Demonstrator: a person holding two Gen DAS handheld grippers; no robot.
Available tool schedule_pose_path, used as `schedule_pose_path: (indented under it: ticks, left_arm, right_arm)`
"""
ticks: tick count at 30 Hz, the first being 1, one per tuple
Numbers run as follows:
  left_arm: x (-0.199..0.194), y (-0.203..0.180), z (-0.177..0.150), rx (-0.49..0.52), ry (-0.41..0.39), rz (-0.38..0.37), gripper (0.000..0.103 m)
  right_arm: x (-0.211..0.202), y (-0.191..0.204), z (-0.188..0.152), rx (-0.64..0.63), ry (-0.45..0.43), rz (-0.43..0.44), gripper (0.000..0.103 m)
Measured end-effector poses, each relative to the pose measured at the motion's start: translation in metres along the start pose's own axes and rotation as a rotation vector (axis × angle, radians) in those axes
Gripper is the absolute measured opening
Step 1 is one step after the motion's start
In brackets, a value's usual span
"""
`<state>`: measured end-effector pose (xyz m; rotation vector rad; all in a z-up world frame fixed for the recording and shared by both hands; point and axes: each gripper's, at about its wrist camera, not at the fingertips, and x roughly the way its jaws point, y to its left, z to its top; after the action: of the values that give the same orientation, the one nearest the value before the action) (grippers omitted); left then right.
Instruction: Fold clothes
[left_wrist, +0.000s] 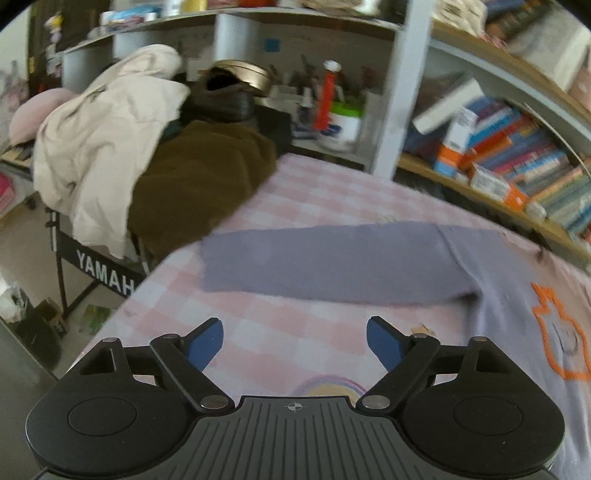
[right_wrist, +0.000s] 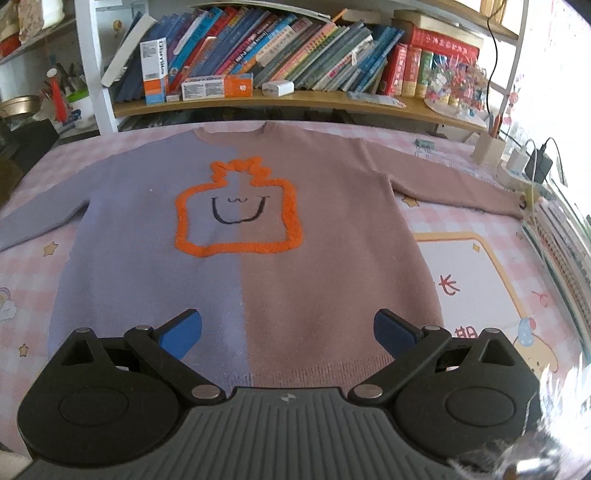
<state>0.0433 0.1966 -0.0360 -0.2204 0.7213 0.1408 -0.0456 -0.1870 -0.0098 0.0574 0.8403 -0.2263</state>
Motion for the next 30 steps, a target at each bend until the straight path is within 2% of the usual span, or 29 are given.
schedule_pose_path:
  ticks: [2,4,7,10,23,26,28,30]
  left_arm:
    - [0.006,0.010,0.004,-0.036,-0.007,0.011,0.076]
    - [0.015,0.018,0.009,-0.063,-0.003,0.020,0.058]
    - [0.031,0.029,0.017,-0.122,0.003,0.038,0.047]
    - [0.043,0.036,0.024,-0.168,0.010,0.054,0.046]
    - [0.076,0.039,0.039,-0.187,0.041,0.118,0.046]
    - [0.081,0.039,0.040,-0.206,0.055,0.121,0.042]
    - [0.083,0.039,0.040,-0.211,0.061,0.123,0.033]
    - [0.084,0.039,0.040,-0.218,0.063,0.122,0.030]
  right_arm:
    - [-0.002,0.004,0.000,-0.012,-0.002,-0.006,0.100]
    - [-0.002,0.006,0.000,-0.013,0.004,-0.012,0.100]
    - [-0.001,0.005,0.000,-0.004,0.011,-0.027,0.100]
    - [-0.002,0.003,0.000,0.010,0.009,-0.044,0.100]
    - [-0.003,-0.011,0.003,0.075,0.002,-0.113,0.100]
    - [-0.002,-0.012,0.005,0.076,-0.002,-0.120,0.100]
    - [-0.002,-0.011,0.005,0.075,-0.002,-0.120,0.100]
    - [-0.002,-0.011,0.005,0.076,-0.001,-0.120,0.100]
